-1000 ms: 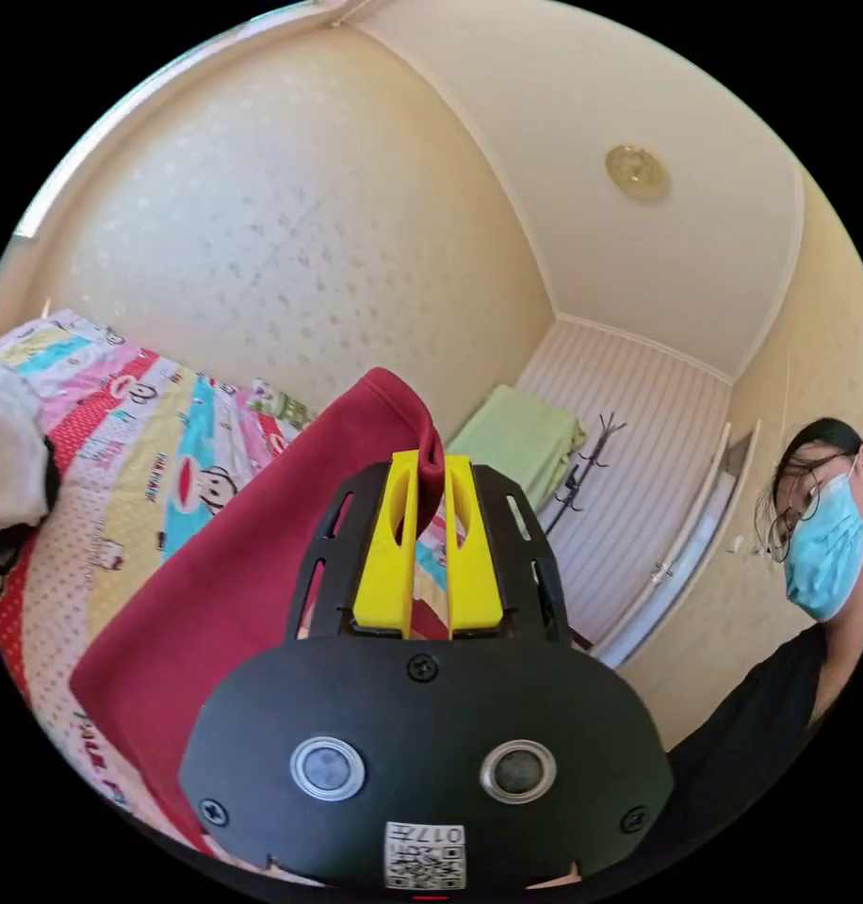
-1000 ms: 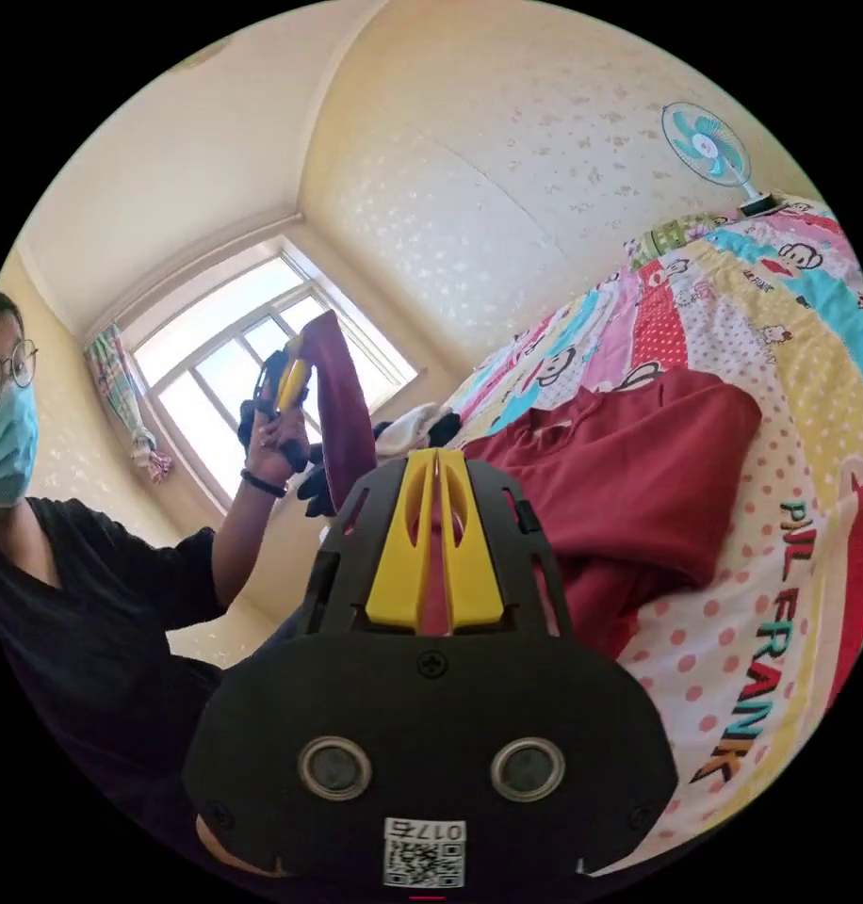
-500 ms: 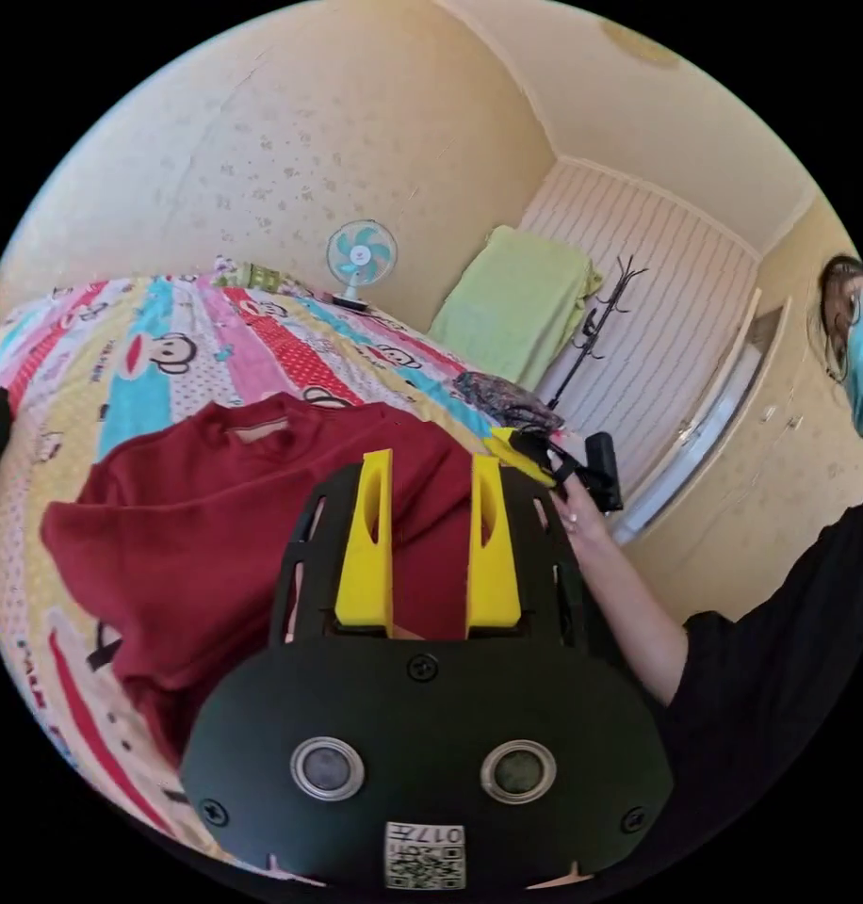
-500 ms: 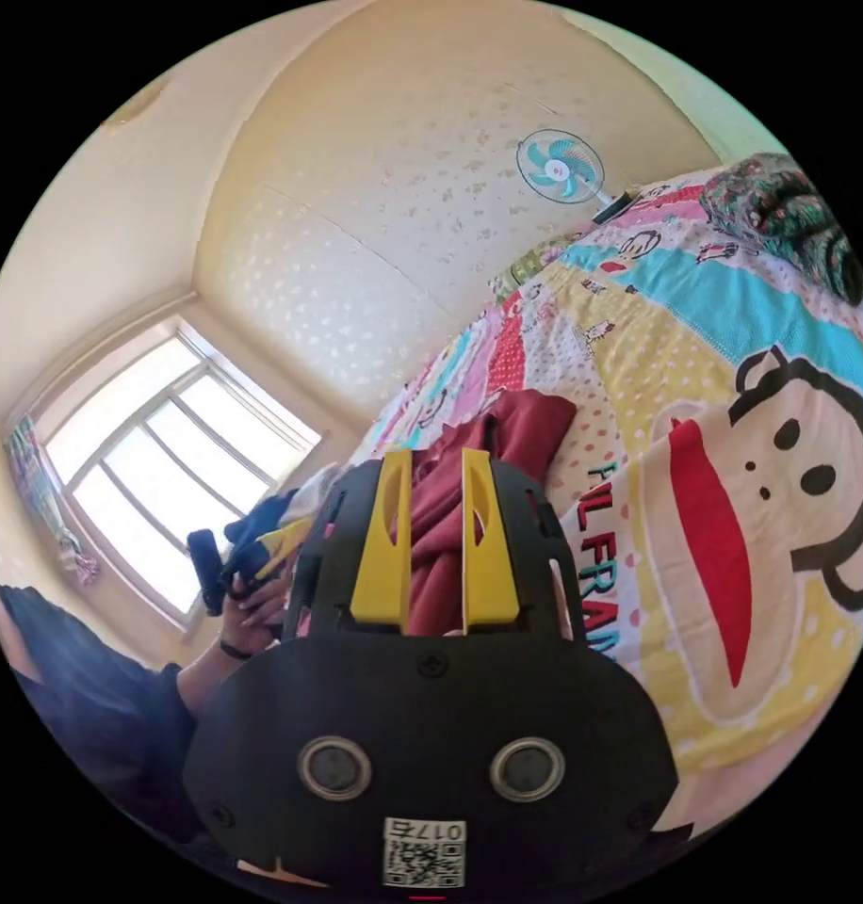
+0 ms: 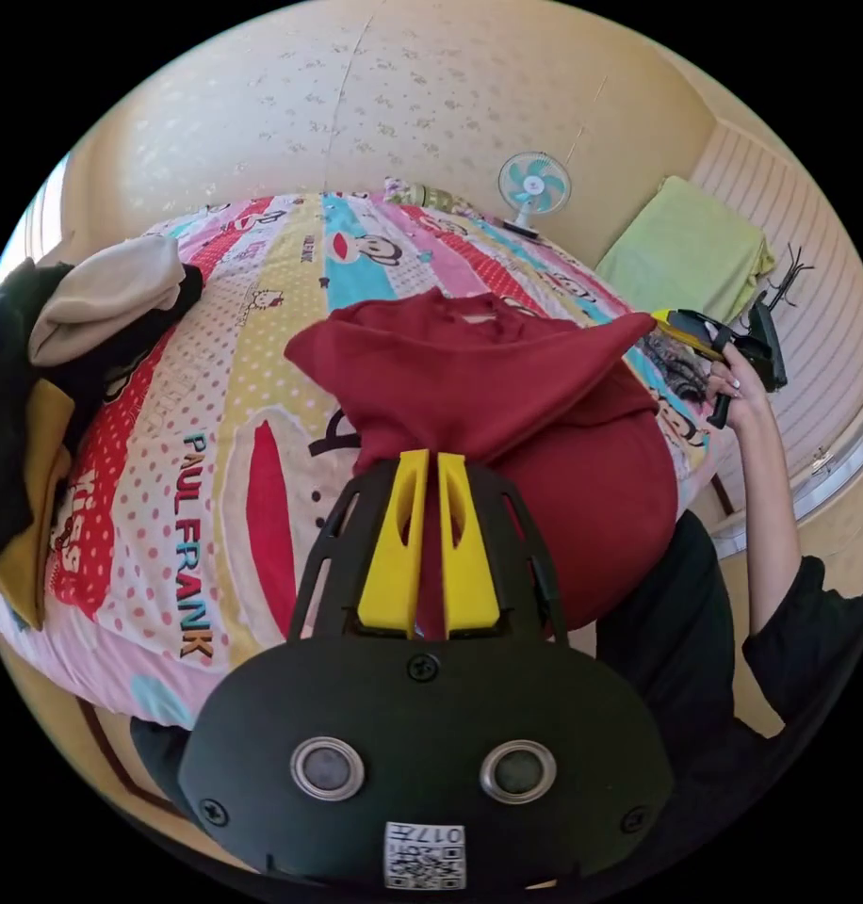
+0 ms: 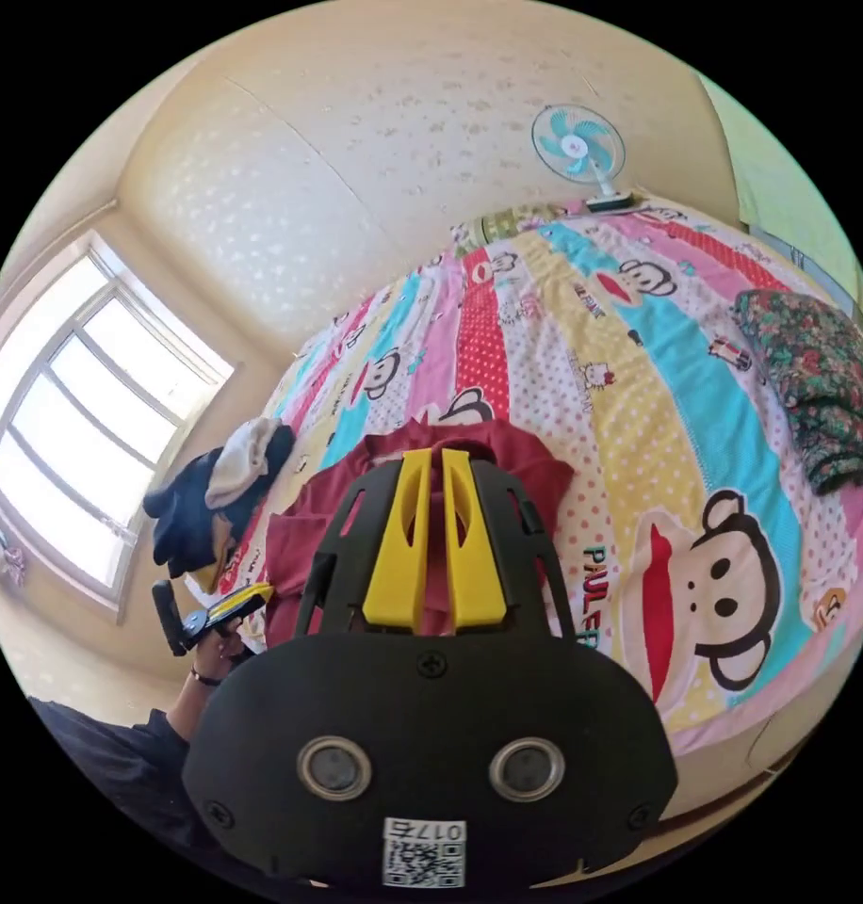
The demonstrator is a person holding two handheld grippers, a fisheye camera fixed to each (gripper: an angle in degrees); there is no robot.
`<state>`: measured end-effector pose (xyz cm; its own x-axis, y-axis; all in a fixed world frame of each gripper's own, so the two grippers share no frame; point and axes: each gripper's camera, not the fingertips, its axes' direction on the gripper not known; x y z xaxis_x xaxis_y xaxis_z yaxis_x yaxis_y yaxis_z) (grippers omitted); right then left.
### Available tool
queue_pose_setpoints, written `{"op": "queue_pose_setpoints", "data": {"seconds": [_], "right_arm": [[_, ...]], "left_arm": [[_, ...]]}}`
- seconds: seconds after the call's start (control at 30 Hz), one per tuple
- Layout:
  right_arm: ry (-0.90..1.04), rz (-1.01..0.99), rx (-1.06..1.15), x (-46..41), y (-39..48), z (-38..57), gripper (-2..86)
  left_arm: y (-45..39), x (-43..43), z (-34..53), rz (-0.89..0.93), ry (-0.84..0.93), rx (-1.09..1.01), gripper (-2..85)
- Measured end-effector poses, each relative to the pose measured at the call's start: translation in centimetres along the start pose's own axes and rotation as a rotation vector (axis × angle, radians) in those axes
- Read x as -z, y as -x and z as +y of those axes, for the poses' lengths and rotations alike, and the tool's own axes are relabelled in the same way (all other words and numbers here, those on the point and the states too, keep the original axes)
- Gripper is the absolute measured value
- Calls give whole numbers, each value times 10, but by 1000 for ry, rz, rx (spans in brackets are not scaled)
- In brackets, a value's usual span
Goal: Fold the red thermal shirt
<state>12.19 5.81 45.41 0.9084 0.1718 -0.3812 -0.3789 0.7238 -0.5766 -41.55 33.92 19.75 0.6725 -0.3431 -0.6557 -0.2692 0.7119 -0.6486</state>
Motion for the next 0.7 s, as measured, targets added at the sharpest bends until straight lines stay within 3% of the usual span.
{"op": "queue_pose_setpoints", "data": {"seconds": [0.1,0.17,0.3,0.43,0.5,0.6,0.7], "right_arm": [[58,140,-33,-23,-22,21,50],[196,62,-62,-45,-45,39,71],[153,-228,-61,-18,-67,122,112],[444,-401,-72,-39,-55,195,98],[466,-433,-69,-40,-43,205,98],[495,-241,-17,-36,-30,197,75],[478,-199,90,-8,-5,182,46]], "left_arm": [[7,-16,5,12,53,63,10],[9,-18,14,-32,68,59,26],[13,-1,55,11,17,59,99],[4,-14,101,30,19,33,131],[-5,-19,120,-9,-7,57,125],[-13,-17,127,-56,-47,94,103],[-12,-3,104,-32,37,42,38]]}}
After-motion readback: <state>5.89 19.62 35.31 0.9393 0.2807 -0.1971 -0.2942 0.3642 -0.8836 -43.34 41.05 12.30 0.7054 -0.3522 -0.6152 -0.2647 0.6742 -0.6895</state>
